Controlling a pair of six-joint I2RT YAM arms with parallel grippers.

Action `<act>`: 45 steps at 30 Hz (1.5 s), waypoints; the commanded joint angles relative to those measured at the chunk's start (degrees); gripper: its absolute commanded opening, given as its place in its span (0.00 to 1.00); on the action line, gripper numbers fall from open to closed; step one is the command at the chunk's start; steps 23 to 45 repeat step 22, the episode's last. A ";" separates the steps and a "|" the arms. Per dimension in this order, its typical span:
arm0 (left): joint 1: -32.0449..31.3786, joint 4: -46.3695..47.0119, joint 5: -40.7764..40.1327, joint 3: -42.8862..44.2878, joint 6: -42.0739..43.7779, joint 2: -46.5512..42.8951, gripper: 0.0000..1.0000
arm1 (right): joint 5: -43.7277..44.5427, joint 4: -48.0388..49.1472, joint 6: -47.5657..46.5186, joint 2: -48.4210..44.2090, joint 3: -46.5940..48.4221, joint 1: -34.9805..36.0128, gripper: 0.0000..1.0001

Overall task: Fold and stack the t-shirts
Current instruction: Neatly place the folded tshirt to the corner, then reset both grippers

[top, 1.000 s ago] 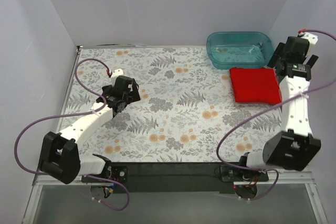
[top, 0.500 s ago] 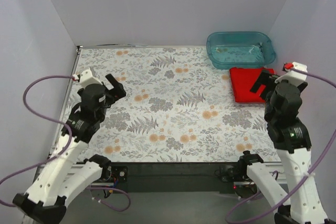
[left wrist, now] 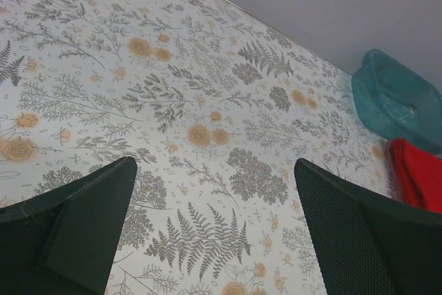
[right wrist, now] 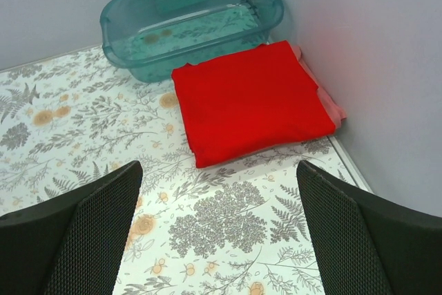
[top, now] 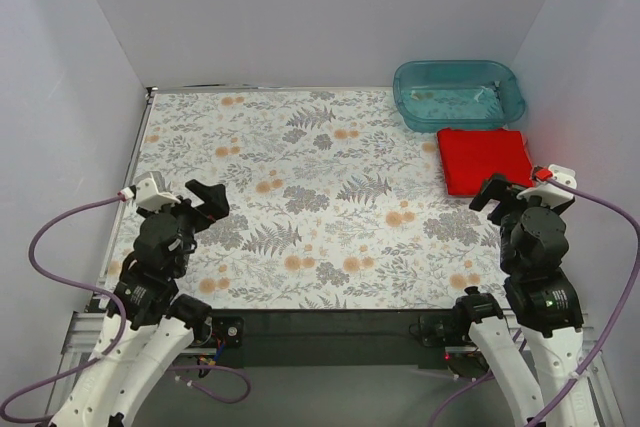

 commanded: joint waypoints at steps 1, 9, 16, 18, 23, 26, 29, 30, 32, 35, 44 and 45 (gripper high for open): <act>0.21 2.51 -0.90 -2.40 -2.00 -0.88 0.98 | -2.96 3.94 0.76 -0.23 -1.33 0.38 0.98; 0.30 15.17 -6.18 -7.15 2.12 4.29 0.98 | -4.81 5.27 0.94 1.27 -2.47 0.38 0.98; 0.21 14.21 -5.14 -8.64 2.04 4.31 0.98 | -4.90 5.35 -0.90 1.88 -2.56 0.38 0.98; 0.21 14.91 -5.05 -8.91 2.12 3.78 0.98 | -5.43 5.44 -1.08 1.80 -2.65 0.38 0.98; 0.21 15.88 -5.05 -9.26 2.30 3.69 0.98 | -6.04 6.49 -1.87 1.97 -3.96 0.38 0.99; 0.21 15.88 -5.05 -9.26 2.30 3.69 0.98 | -6.04 6.49 -1.87 1.97 -3.96 0.38 0.99; 0.21 15.88 -5.05 -9.26 2.30 3.69 0.98 | -6.04 6.49 -1.87 1.97 -3.96 0.38 0.99; 0.21 15.88 -5.05 -9.26 2.30 3.69 0.98 | -6.04 6.49 -1.87 1.97 -3.96 0.38 0.99; 0.21 15.88 -5.05 -9.26 2.30 3.69 0.98 | -6.04 6.49 -1.87 1.97 -3.96 0.38 0.99; 0.21 15.88 -5.05 -9.26 2.30 3.69 0.98 | -6.04 6.49 -1.87 1.97 -3.96 0.38 0.99; 0.21 15.88 -5.05 -9.26 2.30 3.69 0.98 | -6.04 6.49 -1.87 1.97 -3.96 0.38 0.99; 0.21 15.88 -5.05 -9.26 2.30 3.69 0.98 | -6.04 6.49 -1.87 1.97 -3.96 0.38 0.99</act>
